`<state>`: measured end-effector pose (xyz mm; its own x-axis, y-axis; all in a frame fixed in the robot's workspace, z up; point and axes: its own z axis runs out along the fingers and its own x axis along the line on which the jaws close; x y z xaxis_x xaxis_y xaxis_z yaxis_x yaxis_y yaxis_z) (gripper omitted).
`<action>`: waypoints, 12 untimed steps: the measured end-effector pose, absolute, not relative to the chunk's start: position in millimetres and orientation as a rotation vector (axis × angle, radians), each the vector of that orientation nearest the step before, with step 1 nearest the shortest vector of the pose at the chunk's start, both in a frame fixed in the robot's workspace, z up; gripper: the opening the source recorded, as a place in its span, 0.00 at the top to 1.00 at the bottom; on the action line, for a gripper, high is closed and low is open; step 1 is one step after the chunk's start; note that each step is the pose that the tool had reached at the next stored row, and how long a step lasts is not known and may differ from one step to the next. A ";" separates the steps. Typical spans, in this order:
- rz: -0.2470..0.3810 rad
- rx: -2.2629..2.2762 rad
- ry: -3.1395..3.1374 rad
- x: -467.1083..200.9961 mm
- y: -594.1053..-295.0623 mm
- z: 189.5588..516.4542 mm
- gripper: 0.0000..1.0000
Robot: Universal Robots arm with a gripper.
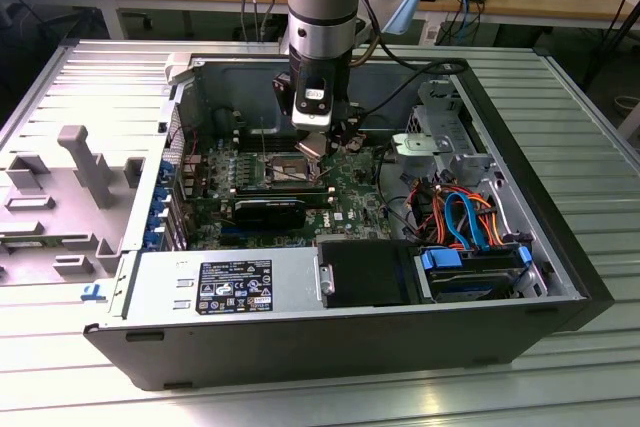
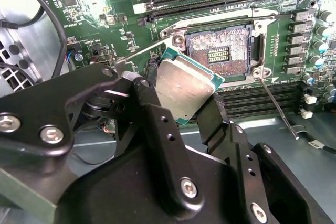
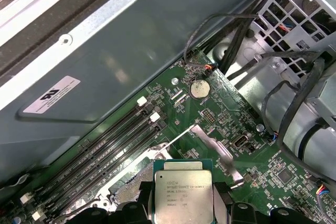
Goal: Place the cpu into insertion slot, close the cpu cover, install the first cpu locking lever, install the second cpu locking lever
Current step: 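Place the cpu into insertion slot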
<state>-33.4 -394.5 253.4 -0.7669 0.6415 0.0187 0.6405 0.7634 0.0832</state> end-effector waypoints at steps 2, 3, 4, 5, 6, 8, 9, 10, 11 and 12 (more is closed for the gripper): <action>0.133 1.071 2.939 -33.4 -394.5 253.4 0.46; 0.133 1.072 2.939 -33.4 -394.5 253.3 0.46; 0.133 1.073 2.938 -33.4 -394.5 253.3 0.46; 0.133 1.074 2.937 -33.4 -394.5 253.3 0.46; 0.133 1.075 2.937 -33.4 -394.5 253.3 0.46; 0.133 1.077 2.936 -33.4 -394.5 253.2 0.46; 0.133 1.078 2.936 -33.4 -394.5 253.2 0.46; 0.133 1.079 2.936 -33.4 -394.5 253.2 0.46; 0.133 1.080 2.935 -33.4 -394.5 253.2 0.46; 0.133 1.081 2.935 -33.4 -394.5 253.1 0.46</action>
<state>-33.4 -394.5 253.1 -0.7614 0.6480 0.0187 0.6471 0.7579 0.0833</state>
